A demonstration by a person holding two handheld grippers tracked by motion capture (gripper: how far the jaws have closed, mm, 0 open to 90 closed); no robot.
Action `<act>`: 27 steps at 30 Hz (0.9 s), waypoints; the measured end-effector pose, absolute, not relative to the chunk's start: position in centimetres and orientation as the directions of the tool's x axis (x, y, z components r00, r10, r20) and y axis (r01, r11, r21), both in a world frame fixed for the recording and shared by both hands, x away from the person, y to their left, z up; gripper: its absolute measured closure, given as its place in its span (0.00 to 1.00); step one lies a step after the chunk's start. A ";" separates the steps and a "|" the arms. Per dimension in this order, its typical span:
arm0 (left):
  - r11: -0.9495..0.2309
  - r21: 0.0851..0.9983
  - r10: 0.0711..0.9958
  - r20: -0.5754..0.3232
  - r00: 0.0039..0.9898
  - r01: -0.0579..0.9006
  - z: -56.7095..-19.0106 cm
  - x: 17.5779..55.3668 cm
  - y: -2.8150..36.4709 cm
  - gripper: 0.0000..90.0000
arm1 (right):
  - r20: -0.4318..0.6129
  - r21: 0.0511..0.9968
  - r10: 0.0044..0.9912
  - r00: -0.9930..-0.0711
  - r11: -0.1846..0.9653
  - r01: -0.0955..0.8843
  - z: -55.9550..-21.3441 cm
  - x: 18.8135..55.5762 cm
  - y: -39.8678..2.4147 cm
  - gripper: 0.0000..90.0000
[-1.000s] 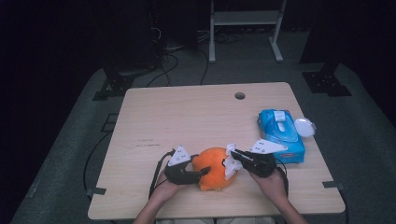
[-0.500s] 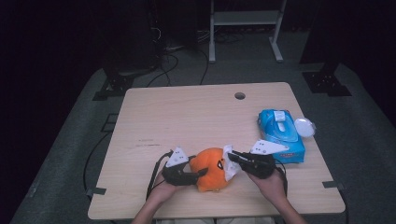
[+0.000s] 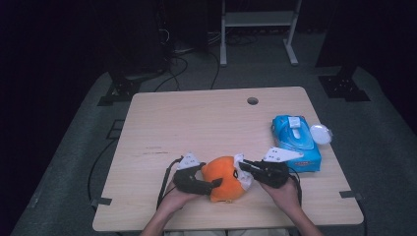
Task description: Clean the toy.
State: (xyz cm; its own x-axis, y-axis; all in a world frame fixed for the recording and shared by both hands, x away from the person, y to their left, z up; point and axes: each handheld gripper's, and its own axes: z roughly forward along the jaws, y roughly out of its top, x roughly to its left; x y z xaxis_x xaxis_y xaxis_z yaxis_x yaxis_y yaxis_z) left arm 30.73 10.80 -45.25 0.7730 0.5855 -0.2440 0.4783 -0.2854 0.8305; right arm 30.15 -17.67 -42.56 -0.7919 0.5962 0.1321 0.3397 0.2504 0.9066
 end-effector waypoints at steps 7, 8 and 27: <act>-0.366 0.911 0.625 0.088 0.776 0.192 -43.5 29.0 8.7 0.42 | 0.148 0.921 0.589 -0.795 0.210 0.327 -41.7 30.4 -17.2 0.93; -0.394 0.906 0.613 0.137 0.778 0.152 -43.4 28.7 8.2 0.42 | 0.142 0.924 0.583 -0.800 0.211 0.318 -41.5 30.3 -16.9 0.93; -0.355 0.912 0.550 0.023 0.835 0.208 -43.8 28.5 9.0 0.31 | 0.015 0.919 0.602 -0.799 0.307 0.248 -41.7 29.6 -16.1 0.93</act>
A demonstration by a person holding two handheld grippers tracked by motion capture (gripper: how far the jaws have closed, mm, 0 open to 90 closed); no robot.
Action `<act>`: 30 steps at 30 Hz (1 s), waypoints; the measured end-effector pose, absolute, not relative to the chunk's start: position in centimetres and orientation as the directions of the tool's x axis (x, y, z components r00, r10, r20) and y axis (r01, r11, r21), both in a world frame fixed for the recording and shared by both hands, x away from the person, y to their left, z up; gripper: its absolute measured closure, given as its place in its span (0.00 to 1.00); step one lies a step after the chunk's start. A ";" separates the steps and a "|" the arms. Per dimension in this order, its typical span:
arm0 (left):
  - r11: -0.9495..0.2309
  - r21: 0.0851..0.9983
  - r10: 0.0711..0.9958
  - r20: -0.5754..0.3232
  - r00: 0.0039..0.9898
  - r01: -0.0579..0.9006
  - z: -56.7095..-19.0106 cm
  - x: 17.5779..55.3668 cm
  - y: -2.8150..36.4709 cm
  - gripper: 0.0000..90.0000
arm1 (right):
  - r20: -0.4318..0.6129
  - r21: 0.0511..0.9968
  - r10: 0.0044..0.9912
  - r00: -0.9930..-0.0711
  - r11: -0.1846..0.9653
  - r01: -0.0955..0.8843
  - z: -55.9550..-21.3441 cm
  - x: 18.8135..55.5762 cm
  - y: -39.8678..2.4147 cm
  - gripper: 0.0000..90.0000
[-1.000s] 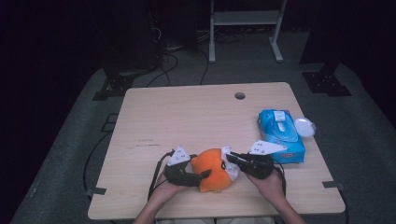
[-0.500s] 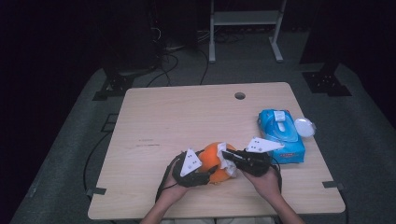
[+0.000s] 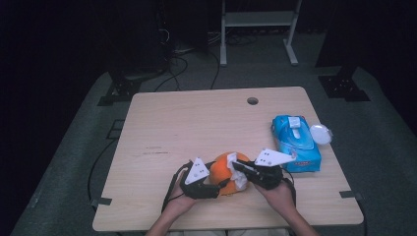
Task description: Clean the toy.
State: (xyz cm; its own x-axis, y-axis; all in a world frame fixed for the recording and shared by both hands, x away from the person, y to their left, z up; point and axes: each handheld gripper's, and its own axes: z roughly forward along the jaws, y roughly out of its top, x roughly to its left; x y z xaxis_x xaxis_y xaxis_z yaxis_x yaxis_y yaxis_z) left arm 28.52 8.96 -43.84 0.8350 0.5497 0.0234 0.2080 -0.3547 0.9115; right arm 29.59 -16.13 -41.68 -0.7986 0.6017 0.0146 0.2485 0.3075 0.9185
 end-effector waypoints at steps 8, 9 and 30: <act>-0.328 0.899 0.573 -0.054 0.817 0.290 -44.2 29.3 9.3 0.32 | 0.026 0.914 0.608 -0.793 0.306 0.265 -42.0 29.4 -16.5 0.93; -0.343 0.900 0.566 -0.032 0.824 0.270 -44.1 29.1 9.1 0.34 | 0.018 0.918 0.595 -0.803 0.309 0.250 -41.9 29.2 -16.1 0.93; -0.425 0.892 0.523 0.105 0.846 0.152 -44.0 27.6 8.0 0.42 | -0.025 0.926 0.576 -0.817 0.321 0.198 -40.8 28.4 -14.2 0.93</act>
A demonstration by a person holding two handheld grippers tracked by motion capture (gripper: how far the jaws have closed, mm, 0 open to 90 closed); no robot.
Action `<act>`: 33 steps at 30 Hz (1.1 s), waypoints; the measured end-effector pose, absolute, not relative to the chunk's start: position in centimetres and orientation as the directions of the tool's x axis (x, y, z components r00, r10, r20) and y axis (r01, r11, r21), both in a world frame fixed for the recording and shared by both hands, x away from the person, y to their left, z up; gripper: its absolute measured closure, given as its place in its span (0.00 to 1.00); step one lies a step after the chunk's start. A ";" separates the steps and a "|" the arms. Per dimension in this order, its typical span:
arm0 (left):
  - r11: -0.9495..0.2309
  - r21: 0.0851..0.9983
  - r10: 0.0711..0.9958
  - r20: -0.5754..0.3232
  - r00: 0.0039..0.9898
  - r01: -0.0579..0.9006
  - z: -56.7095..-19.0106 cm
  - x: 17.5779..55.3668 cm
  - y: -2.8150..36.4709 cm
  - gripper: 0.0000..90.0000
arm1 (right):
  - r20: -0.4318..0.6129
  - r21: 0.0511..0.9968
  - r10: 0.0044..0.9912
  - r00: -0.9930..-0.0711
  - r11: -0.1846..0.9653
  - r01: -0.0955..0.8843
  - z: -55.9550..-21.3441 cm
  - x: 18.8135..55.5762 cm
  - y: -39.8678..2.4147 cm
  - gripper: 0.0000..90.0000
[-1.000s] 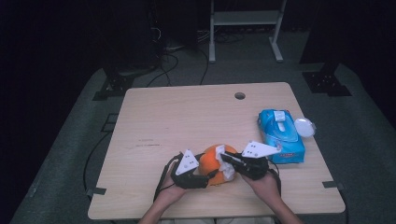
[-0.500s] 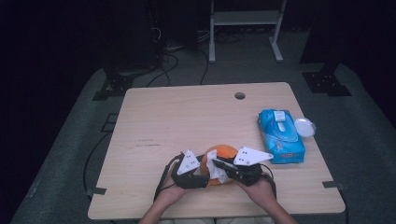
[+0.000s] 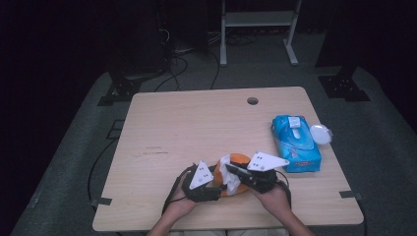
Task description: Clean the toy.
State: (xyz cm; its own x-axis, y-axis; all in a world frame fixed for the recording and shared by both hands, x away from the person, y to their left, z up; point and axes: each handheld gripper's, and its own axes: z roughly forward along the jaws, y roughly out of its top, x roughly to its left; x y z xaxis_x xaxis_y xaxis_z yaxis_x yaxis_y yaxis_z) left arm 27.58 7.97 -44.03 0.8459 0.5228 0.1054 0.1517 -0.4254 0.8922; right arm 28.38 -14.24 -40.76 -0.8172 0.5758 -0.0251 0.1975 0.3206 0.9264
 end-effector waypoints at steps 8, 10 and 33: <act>-0.470 0.878 0.489 0.174 0.854 0.090 -44.0 26.8 7.4 0.42 | -0.053 0.925 0.541 -0.840 0.342 0.162 -39.9 27.6 -13.1 0.93; -0.463 0.881 0.484 0.160 0.860 0.097 -43.9 26.9 7.6 0.41 | -0.024 0.924 0.568 -0.822 0.326 0.199 -40.1 28.4 -13.9 0.93; -0.393 0.897 0.508 0.027 0.861 0.204 -43.7 27.7 8.4 0.38 | 0.018 0.920 0.605 -0.796 0.301 0.249 -40.7 28.9 -16.1 0.93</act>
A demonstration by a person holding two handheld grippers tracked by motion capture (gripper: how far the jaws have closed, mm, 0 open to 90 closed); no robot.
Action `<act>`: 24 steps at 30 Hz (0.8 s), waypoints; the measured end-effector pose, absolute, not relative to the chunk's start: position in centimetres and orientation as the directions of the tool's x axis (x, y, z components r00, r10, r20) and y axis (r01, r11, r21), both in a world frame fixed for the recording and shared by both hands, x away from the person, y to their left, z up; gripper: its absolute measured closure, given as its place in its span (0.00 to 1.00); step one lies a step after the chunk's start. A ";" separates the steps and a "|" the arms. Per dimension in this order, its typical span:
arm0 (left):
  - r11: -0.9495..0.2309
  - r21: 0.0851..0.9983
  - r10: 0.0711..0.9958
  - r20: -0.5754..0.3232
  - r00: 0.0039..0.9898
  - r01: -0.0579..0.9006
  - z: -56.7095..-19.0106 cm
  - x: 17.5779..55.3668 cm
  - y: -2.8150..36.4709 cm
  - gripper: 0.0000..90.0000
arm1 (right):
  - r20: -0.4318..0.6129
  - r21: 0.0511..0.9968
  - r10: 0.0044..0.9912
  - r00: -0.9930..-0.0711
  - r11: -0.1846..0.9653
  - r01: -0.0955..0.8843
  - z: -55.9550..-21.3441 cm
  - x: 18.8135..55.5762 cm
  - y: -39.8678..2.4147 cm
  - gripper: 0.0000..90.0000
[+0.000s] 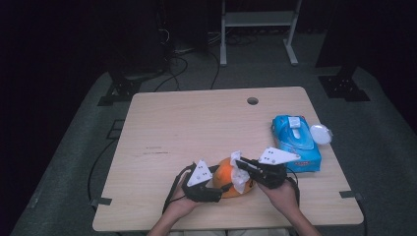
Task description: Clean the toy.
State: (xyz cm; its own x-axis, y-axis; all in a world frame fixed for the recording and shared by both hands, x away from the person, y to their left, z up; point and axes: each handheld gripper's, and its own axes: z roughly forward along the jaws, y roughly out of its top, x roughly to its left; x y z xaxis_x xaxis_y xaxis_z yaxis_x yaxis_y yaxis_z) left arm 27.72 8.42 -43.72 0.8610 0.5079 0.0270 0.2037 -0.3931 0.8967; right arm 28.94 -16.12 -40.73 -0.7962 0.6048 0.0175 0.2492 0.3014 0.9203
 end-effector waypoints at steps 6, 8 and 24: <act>-0.381 0.898 0.501 -0.001 0.865 0.222 -43.7 27.9 9.0 0.38 | 0.034 0.907 0.653 -0.757 0.299 0.298 -41.6 30.0 -17.8 0.93; -0.359 0.902 0.507 -0.027 0.862 0.239 -43.2 28.2 9.0 0.27 | 0.057 0.910 0.650 -0.758 0.278 0.306 -41.6 30.0 -18.0 0.93; -0.356 0.897 0.542 -0.030 0.840 0.262 -43.8 28.7 10.6 0.43 | 0.042 0.913 0.640 -0.767 0.288 0.291 -41.8 29.7 -17.7 0.93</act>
State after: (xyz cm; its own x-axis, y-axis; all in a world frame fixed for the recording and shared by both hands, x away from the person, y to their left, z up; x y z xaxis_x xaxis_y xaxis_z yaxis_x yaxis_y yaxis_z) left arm 28.69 10.57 -43.84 0.8398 0.5421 -0.0298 0.2620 -0.3564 0.8968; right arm 29.65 -17.71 -41.75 -0.7669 0.6403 0.0423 0.2906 0.2878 0.9125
